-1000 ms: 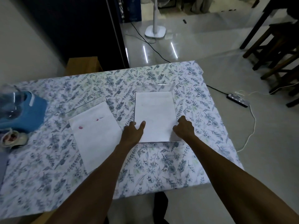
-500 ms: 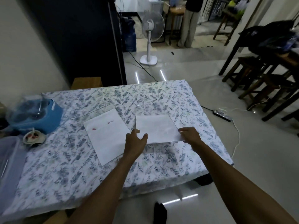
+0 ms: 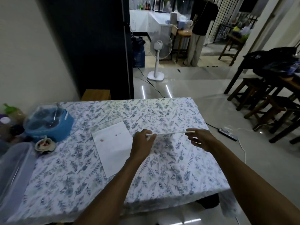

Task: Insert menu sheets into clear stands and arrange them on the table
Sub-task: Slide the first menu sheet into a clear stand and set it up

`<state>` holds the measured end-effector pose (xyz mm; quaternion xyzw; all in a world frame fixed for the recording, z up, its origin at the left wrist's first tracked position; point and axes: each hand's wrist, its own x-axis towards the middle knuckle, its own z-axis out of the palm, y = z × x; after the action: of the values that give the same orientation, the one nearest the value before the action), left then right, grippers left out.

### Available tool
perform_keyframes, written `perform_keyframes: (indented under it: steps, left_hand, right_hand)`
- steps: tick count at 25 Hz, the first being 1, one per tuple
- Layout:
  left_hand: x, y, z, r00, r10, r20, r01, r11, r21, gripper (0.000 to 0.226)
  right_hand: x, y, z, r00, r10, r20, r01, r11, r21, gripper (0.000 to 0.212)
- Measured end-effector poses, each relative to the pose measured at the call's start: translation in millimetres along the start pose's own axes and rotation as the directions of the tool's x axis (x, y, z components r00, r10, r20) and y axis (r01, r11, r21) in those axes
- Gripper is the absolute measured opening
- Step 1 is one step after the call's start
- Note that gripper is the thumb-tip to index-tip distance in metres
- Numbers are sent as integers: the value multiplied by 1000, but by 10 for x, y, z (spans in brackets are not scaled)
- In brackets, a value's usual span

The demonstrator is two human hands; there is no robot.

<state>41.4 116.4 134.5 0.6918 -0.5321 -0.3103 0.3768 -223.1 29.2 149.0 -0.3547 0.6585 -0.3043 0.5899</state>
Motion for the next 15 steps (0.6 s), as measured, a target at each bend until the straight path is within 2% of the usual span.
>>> perform_keyframes:
  steps: [3,7,10,12,15]
  left_hand:
    - [306,124,-71,997,56,-50,-52,996,68,25]
    - [806,245,-148,988,60,-144,-26,973,231,33]
    - [1191,317,-149,977,87,-193,-30,959,281,38]
    - [1421,349,-120,970,90,-228,-19,954,300,42]
    - [1785,405,-82,964,51,-260,31,953,302,48]
  right_hand:
    - [229,-213,7,993,-112,24,114,988,-109,17]
    - [747,-398,92,954,-299,-14,284,918,-278,15]
    - [1161,-495,202,900,-435,17,400,813,-424,19]
    - [1393,-534,259,889,-454,53,414,751,-514,30]
    - [1707,-562,300,886,-457,78,429,745,-511,32]
